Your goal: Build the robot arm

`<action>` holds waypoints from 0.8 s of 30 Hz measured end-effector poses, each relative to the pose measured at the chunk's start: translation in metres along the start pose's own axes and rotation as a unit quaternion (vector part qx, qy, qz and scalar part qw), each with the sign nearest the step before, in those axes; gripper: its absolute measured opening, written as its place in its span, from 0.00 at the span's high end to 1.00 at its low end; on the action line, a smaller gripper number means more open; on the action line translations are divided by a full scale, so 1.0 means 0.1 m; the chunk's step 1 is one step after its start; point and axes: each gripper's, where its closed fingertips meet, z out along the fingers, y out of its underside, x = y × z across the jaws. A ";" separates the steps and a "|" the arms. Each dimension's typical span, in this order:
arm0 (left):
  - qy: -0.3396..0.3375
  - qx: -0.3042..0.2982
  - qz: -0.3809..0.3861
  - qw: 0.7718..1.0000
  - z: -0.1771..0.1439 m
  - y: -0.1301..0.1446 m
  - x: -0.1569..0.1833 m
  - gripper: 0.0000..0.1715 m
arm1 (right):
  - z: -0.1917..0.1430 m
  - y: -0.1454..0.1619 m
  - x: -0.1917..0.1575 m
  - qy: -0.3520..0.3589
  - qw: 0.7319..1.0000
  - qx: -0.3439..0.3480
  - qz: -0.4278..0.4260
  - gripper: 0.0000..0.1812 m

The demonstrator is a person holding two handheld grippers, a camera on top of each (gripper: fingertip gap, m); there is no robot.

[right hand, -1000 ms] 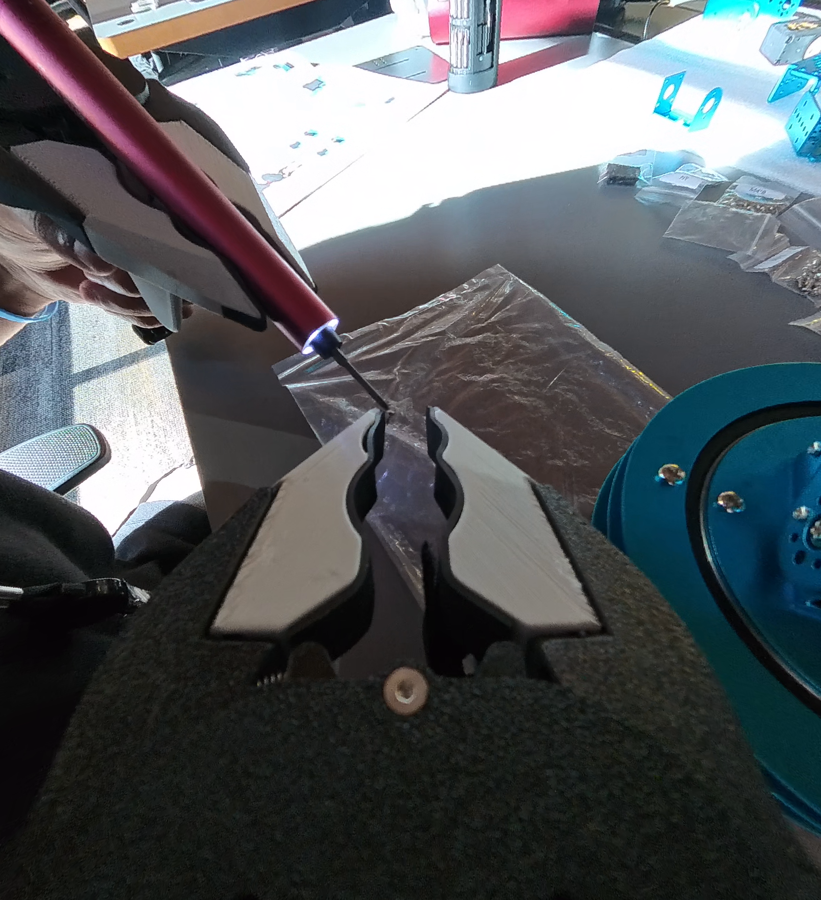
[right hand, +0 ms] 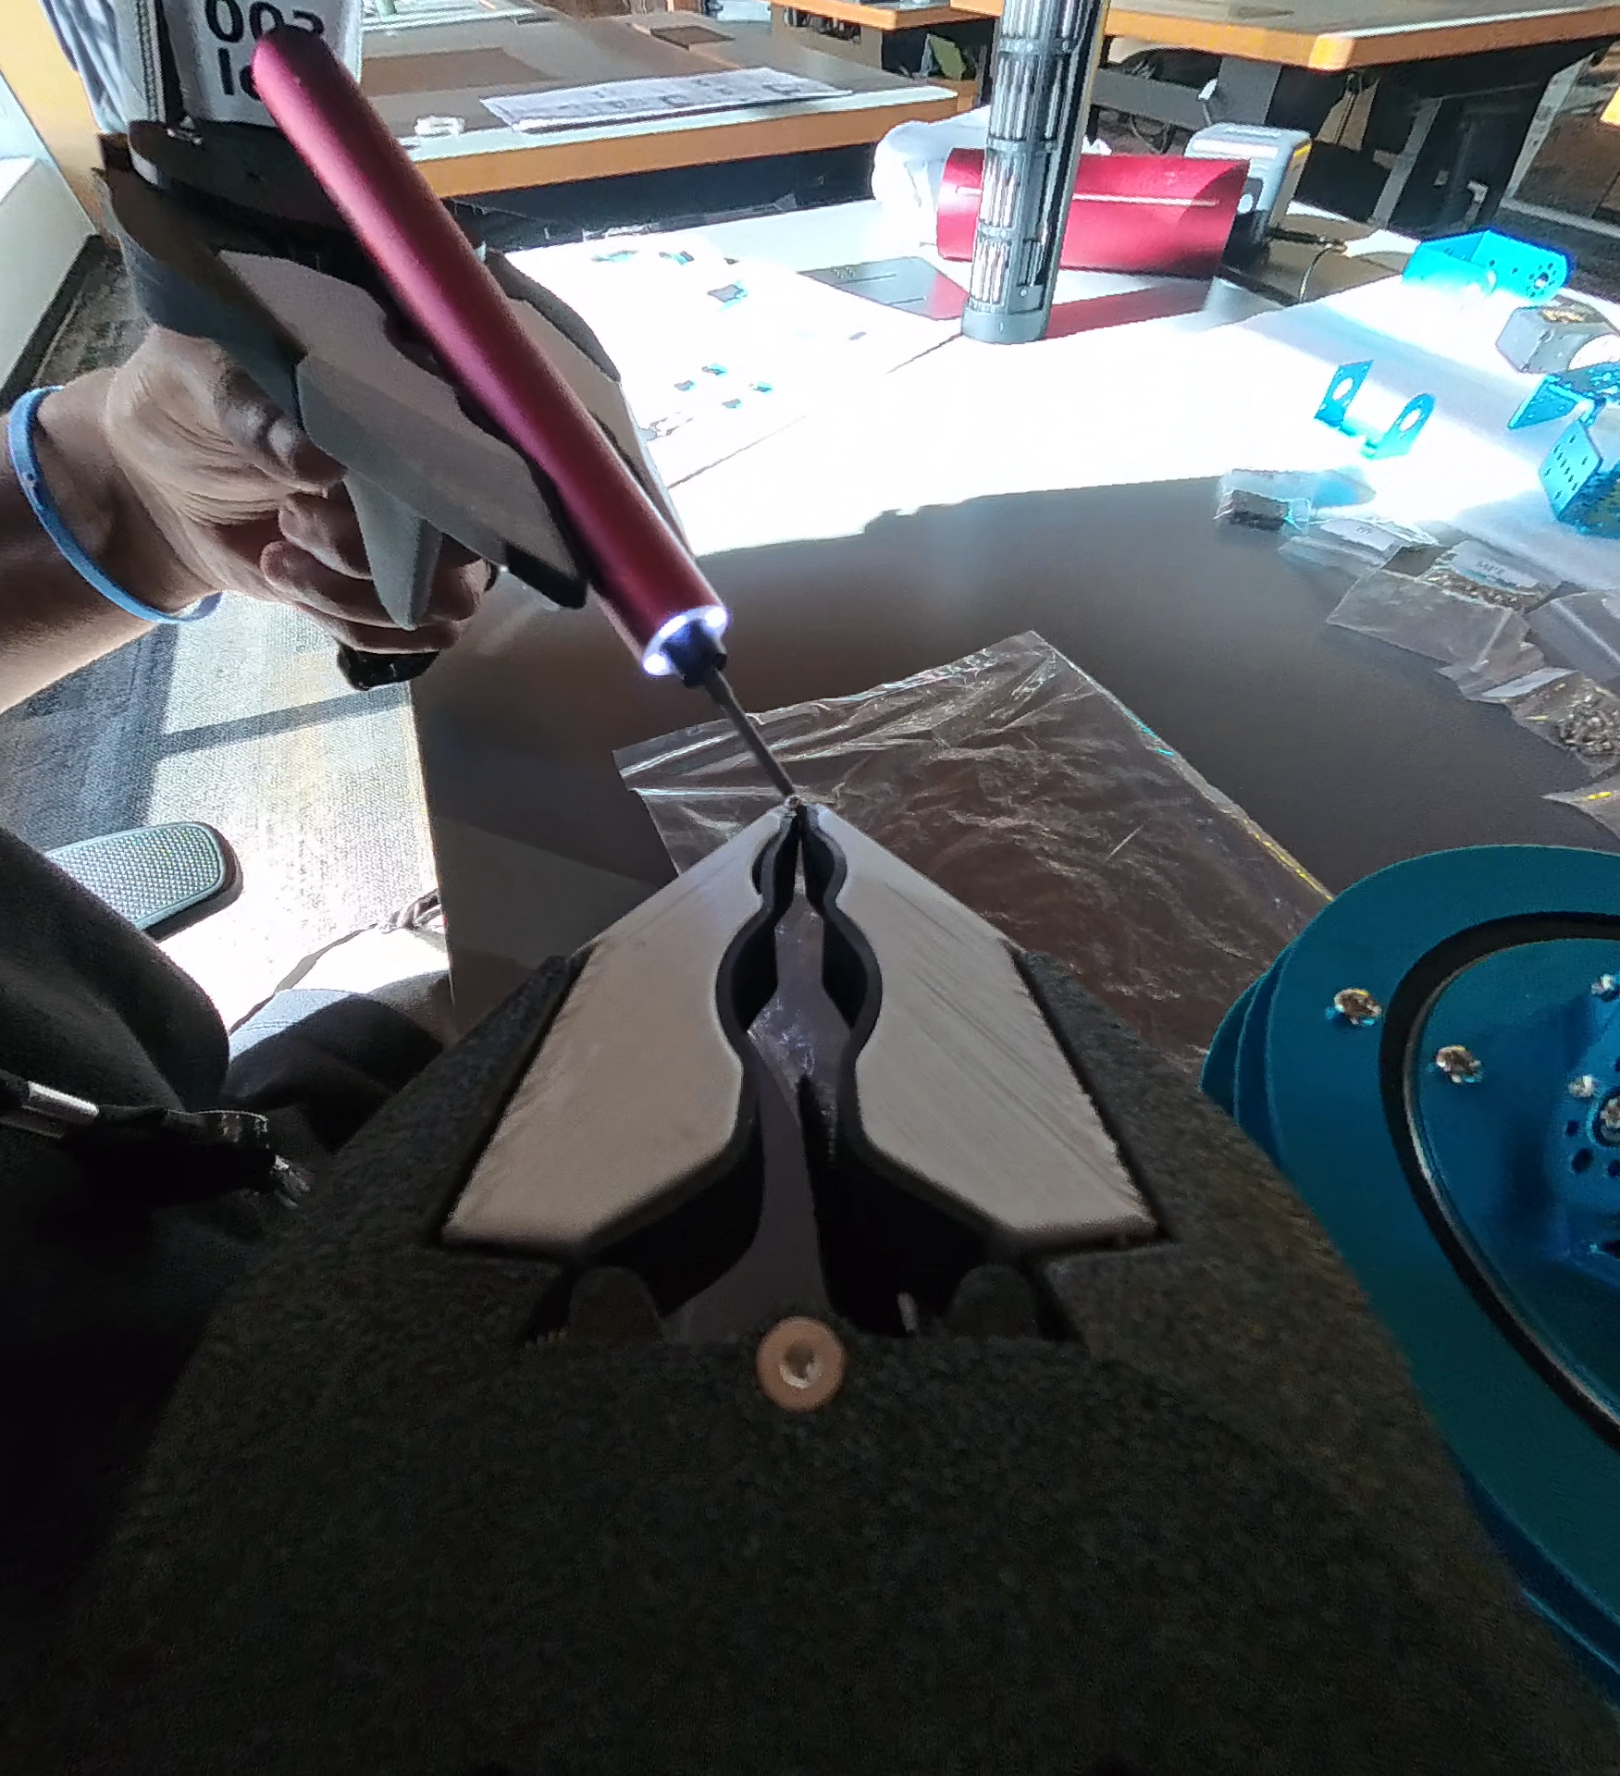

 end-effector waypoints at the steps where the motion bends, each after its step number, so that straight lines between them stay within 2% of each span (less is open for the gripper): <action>1: 0.000 0.000 0.000 1.000 0.00 0.00 0.00 0.88 | 0.00 0.01 0.00 0.002 1.000 -0.002 -0.003 1.00; 7: -0.011 -0.014 0.014 1.000 0.02 0.04 0.00 0.88 | 0.05 0.09 0.01 0.024 0.998 -0.034 -0.037 1.00; 24: -0.020 -0.018 0.022 0.999 0.02 0.06 0.00 0.87 | 0.06 0.13 0.02 0.028 0.998 -0.044 -0.038 1.00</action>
